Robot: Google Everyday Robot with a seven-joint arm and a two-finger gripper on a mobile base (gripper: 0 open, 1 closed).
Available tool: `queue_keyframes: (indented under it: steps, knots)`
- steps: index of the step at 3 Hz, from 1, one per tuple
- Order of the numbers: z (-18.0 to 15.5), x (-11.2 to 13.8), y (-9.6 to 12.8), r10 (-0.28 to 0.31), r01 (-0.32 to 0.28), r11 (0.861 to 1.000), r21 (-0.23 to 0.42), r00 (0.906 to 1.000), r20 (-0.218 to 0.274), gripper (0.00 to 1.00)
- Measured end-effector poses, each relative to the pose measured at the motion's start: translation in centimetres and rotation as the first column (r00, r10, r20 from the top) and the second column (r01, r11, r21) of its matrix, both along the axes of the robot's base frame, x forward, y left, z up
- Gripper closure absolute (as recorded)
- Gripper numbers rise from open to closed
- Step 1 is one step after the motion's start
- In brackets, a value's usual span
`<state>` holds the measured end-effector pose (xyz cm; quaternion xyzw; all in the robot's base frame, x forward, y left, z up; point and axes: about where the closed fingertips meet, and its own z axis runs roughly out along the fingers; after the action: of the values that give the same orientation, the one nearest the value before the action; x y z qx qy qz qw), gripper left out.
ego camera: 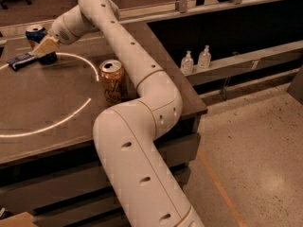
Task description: Move pepsi can near rxbar blueberry
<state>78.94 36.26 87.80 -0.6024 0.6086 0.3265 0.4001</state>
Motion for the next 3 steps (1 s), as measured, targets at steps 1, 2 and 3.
queue_keyframes:
  steps: [1,2,3]
  knots:
    - [0.4,1.1,-1.2,-0.044,0.044,0.999,0.011,0.999,-0.004,0.0]
    - [1.3,2.9,-3.6,-0.123,0.123,0.992,0.016,0.9924,-0.001,0.0]
    - [2.3,4.5,-6.8,-0.208,0.208,0.978,0.013,0.9782,0.002,0.0]
